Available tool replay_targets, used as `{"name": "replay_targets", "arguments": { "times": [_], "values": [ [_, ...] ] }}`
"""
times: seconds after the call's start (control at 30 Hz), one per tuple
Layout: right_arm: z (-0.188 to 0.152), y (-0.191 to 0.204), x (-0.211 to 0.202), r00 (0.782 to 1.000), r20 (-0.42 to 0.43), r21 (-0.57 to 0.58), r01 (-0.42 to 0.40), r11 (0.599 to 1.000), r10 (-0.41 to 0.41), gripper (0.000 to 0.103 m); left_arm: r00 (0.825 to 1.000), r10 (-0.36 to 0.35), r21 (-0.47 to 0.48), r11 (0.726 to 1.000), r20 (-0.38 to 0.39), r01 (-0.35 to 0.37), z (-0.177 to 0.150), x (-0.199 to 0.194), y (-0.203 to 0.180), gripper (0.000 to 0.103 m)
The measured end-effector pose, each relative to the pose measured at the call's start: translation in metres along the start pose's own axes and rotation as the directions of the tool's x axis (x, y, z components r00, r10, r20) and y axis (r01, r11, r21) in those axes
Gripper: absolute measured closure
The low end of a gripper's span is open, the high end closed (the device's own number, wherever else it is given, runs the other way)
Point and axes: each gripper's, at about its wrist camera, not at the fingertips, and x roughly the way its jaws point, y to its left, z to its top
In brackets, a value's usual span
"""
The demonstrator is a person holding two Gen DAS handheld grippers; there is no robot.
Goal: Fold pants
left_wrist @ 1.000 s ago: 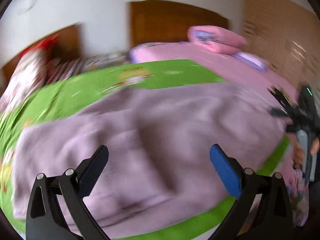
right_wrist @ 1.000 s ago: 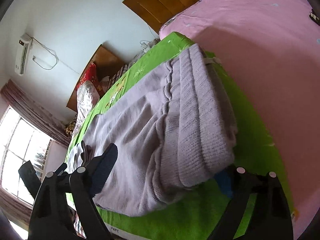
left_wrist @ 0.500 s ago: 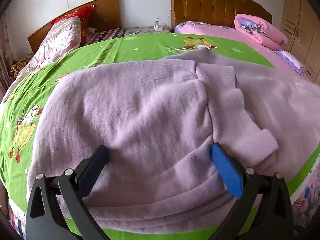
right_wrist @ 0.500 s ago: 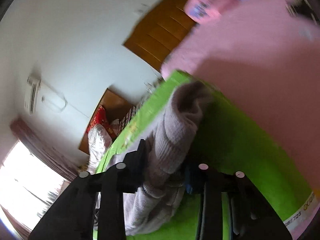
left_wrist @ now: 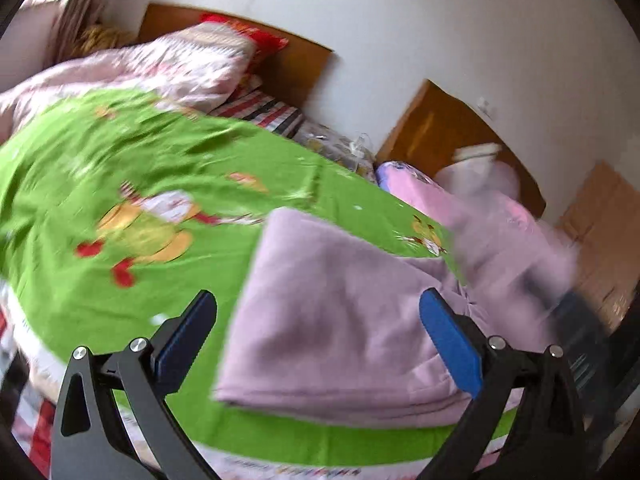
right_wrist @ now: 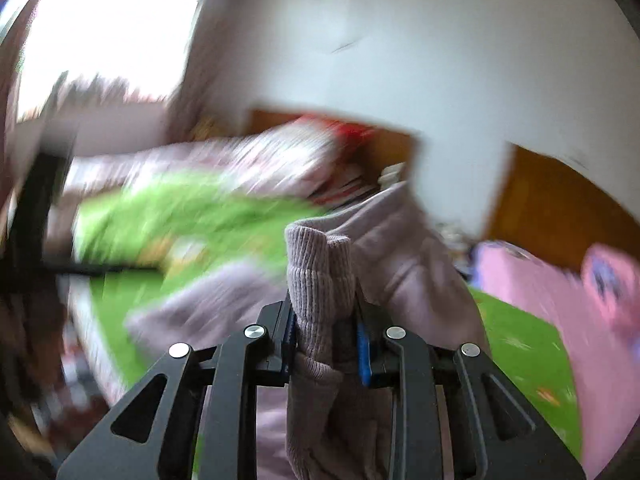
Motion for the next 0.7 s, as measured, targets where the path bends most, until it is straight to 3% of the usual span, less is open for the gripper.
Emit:
{"name": "replay_targets", "arguments": {
  "times": [0.07,0.1,0.17,0.23,0.3,0.43,0.57,0.6,0.63,0.67,0.7],
  "values": [
    [-0.021,0.041,0.033,0.992,-0.120,-0.112,-0.058,0.992,0.045,0.078,0.999,-0.036,-0.059,0.998,-0.022,0.034,-0.004,-0.003,0.021,0.002],
    [-0.039,0.064,0.050,0.986,-0.167,-0.206,-0.043,0.978,0.008,0.078,0.998,-0.054,-0.074,0.996,-0.033,0.052,-0.008,-0.004,0.025,0.002],
    [-0.052,0.080,0.046,0.991,-0.114,-0.313,0.036,0.949,-0.075,0.078,0.990,-0.123,-0.108,0.987,-0.063,0.116,-0.009,-0.001,0.033,0.002],
    [-0.046,0.071,0.041,0.993,-0.095,-0.285,0.041,0.958,-0.071,0.078,0.974,-0.205,-0.142,0.971,-0.094,0.190,-0.009,0.005,0.033,0.002],
    [-0.044,0.066,0.035,0.994,-0.060,-0.284,0.067,0.957,-0.088,0.079,0.949,-0.287,-0.167,0.950,-0.133,0.264,-0.007,0.016,0.025,0.002],
    [-0.048,0.080,0.019,0.987,0.042,-0.303,0.161,0.939,-0.155,0.079,0.864,-0.430,-0.172,0.902,-0.261,0.397,-0.001,0.047,-0.014,0.002],
    [-0.051,0.086,0.011,0.983,0.067,-0.309,0.185,0.933,-0.172,0.078,0.790,-0.475,-0.196,0.880,-0.388,0.433,0.008,0.094,-0.039,0.002],
    [-0.051,0.089,0.011,0.983,0.066,-0.319,0.181,0.930,-0.169,0.075,0.765,-0.486,-0.204,0.873,-0.423,0.442,0.008,0.108,-0.044,0.002],
    [-0.052,0.092,0.009,0.988,0.057,-0.346,0.157,0.925,-0.146,0.060,0.751,-0.473,-0.211,0.880,-0.461,0.425,0.006,0.123,-0.049,0.002],
    [-0.055,0.094,0.003,0.989,0.056,-0.373,0.147,0.916,-0.136,0.037,0.752,-0.441,-0.207,0.897,-0.490,0.390,0.005,0.134,-0.050,0.002],
    [-0.057,0.095,-0.007,0.988,0.077,-0.397,0.151,0.905,-0.131,0.030,0.755,-0.404,-0.191,0.914,-0.517,0.358,0.001,0.146,-0.053,0.002]
  ]
}}
